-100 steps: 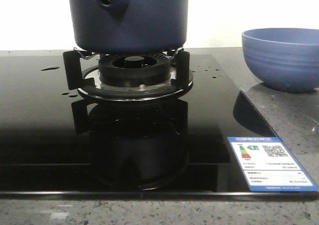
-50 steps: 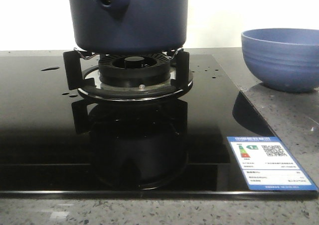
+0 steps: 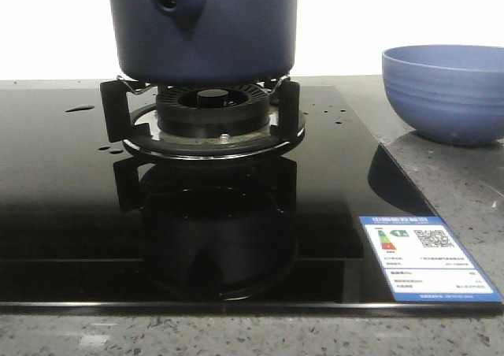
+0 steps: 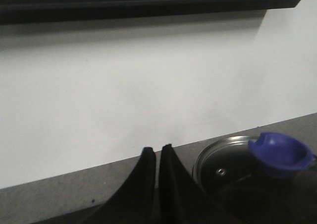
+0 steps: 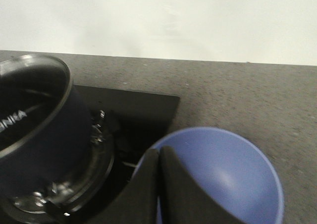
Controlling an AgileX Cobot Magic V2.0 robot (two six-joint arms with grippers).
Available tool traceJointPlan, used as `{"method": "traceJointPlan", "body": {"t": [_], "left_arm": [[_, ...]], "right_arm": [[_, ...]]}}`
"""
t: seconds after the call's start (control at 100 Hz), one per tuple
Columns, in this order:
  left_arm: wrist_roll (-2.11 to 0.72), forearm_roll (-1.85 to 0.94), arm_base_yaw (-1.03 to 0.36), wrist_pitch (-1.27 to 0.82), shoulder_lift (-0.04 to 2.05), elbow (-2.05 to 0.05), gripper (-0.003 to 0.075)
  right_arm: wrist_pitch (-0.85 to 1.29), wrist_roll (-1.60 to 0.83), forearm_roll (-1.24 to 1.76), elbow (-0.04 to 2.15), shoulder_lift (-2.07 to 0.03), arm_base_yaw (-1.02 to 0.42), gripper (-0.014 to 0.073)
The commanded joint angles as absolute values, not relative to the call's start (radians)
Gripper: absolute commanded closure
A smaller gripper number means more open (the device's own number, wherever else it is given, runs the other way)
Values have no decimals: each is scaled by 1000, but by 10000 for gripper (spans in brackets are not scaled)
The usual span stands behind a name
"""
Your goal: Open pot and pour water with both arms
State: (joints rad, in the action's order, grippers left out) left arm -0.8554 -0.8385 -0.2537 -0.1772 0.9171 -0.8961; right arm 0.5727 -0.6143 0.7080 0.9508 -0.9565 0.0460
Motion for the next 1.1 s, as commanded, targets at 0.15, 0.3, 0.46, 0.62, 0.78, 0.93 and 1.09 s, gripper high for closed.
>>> {"method": "traceJointPlan", "body": {"t": [0.15, 0.3, 0.46, 0.62, 0.78, 0.93, 1.09], "left_arm": [[-858, -881, -247, 40, 628, -563, 739], [-858, -930, -247, 109, 445, -403, 739], [-858, -947, -247, 120, 326, -338, 739], [-858, -956, -247, 120, 301, -334, 739], [-858, -956, -247, 118, 301, -334, 739], [-858, -956, -247, 118, 301, -334, 739], [-858, -956, -247, 118, 301, -334, 739]], "right_arm": [[311, -691, 750, 589, -650, 45, 654], [267, -691, 750, 409, -493, 45, 654], [278, -691, 752, 334, -423, 45, 654], [306, -691, 754, 333, -423, 45, 654], [326, -687, 781, 333, -423, 45, 654], [324, -687, 781, 333, -423, 45, 654], [324, -687, 781, 333, -423, 45, 654]]}}
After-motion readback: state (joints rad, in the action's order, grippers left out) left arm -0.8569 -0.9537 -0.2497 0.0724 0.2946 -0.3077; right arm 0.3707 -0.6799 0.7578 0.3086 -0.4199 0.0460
